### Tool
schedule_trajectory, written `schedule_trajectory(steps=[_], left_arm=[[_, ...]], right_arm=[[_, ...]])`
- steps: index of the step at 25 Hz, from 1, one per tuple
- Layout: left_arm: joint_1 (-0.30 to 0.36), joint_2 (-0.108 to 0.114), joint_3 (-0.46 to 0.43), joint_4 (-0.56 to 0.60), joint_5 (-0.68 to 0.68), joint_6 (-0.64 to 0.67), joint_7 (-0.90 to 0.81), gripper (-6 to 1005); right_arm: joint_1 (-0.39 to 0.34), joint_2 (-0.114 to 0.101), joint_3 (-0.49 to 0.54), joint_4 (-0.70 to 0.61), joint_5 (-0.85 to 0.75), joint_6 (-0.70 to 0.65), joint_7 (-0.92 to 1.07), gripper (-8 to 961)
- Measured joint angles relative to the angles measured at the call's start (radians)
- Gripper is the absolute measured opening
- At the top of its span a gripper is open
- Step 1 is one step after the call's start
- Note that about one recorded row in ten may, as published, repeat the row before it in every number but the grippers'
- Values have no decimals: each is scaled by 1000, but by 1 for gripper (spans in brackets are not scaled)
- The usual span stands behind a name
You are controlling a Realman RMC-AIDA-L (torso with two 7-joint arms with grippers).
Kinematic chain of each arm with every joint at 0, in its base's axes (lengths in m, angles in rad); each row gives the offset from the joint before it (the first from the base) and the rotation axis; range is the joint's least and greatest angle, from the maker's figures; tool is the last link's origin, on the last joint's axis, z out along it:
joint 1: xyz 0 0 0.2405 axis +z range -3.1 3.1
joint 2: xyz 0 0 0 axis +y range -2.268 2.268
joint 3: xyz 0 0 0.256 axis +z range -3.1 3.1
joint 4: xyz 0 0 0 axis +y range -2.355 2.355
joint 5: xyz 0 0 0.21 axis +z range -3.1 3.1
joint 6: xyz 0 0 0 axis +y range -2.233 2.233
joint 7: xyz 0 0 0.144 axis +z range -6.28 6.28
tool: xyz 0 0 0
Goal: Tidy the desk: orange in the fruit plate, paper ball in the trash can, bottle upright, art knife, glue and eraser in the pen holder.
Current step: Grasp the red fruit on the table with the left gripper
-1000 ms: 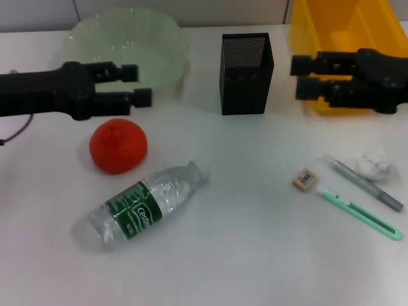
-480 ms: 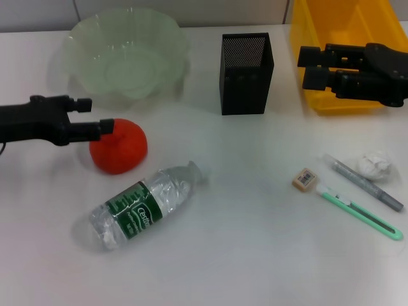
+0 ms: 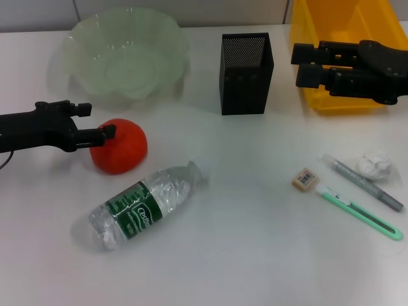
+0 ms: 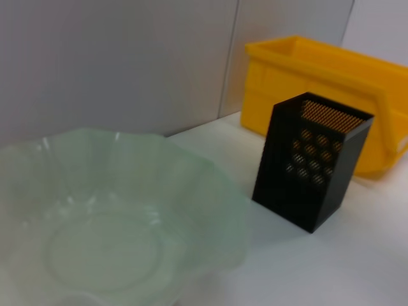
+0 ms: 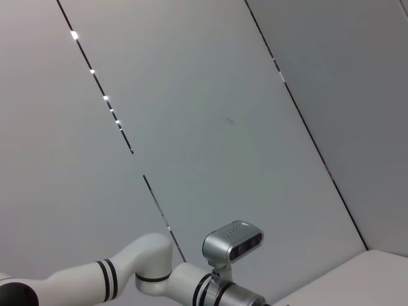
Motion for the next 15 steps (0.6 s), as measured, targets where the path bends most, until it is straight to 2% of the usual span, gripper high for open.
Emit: schedule_trajectory(steps=[15], left_arm=[[-4,-18,11,-26,20,-30,5,696]], right_arm=[[1,4,0,1,1,9,-1,649]])
